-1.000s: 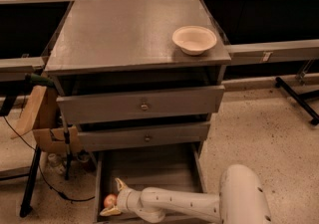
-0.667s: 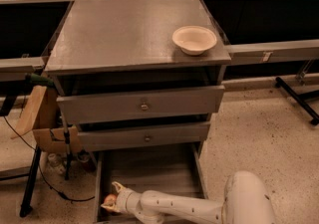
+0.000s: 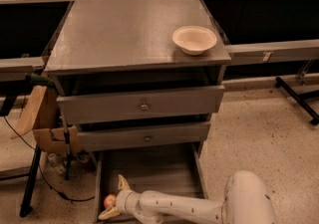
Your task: Pick apple from bottom drawer and place on counter
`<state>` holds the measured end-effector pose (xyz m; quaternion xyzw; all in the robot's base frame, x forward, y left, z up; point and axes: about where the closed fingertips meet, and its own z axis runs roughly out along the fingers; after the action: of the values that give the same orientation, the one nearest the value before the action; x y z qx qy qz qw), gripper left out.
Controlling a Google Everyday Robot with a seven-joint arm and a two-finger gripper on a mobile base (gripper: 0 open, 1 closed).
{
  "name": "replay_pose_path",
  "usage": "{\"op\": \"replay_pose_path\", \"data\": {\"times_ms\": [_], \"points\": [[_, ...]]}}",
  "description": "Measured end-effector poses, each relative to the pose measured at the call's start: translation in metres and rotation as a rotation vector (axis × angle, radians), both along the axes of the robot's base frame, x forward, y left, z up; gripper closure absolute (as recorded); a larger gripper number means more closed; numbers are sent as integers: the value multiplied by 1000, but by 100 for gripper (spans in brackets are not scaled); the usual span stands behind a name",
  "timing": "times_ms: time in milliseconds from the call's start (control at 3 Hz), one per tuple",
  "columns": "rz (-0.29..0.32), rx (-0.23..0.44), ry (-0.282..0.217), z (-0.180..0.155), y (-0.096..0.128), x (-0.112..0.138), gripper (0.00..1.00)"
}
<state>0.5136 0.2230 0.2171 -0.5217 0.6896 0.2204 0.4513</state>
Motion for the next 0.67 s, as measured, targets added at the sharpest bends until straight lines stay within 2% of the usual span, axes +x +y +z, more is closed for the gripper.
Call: {"op": "replay_pose_path", "data": {"times_ms": [667], "points": [[78, -110, 36, -9, 1, 8, 4]]}}
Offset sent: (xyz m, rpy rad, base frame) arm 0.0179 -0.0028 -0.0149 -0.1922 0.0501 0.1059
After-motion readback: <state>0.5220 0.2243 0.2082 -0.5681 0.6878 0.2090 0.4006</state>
